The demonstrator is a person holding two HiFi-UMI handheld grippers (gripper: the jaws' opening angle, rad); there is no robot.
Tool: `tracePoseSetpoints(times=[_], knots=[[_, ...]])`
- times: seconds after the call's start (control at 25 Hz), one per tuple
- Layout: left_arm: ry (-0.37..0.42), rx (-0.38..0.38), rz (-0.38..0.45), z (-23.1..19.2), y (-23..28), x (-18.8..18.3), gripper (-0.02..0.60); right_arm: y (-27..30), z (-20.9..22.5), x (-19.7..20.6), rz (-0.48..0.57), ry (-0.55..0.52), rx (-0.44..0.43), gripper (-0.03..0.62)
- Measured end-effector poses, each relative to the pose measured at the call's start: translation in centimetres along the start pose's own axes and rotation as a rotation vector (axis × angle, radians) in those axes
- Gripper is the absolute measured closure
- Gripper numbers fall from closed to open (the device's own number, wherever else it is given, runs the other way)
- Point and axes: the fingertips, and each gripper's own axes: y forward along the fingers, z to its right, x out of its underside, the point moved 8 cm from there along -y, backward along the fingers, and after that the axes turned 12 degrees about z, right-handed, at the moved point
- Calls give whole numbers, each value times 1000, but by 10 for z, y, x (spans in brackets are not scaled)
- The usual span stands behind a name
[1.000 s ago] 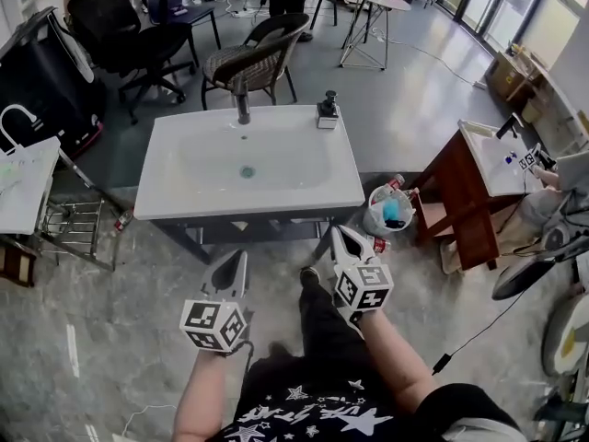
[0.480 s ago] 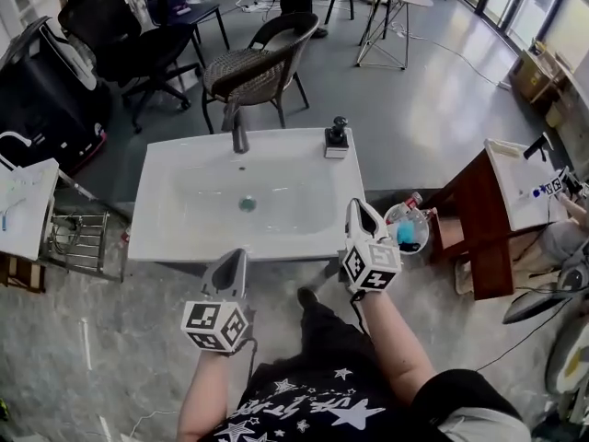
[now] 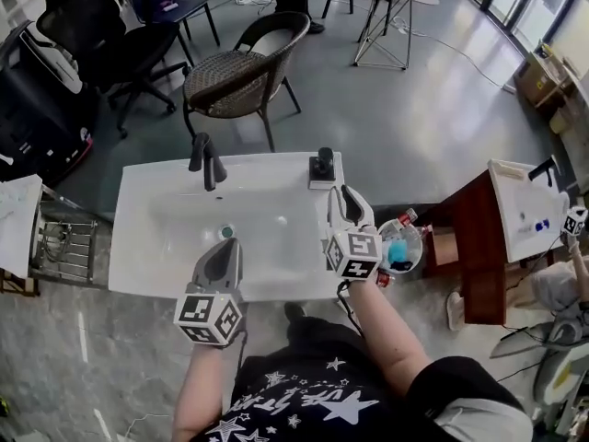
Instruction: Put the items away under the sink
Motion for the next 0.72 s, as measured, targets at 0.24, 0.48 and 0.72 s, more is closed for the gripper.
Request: tracePoseSetpoints(times=[0.24,0.48,0.72], knots=[[1,-25,5,1,29,-1,572,35,7,9,-7,-61,-59,416],[7,-52,0,-3,43,1,572,57,7,18,-35,-73,-88,413],[21,-57,-13,-10,57,-2,572,81,4,19,-27,-89,-56,413]])
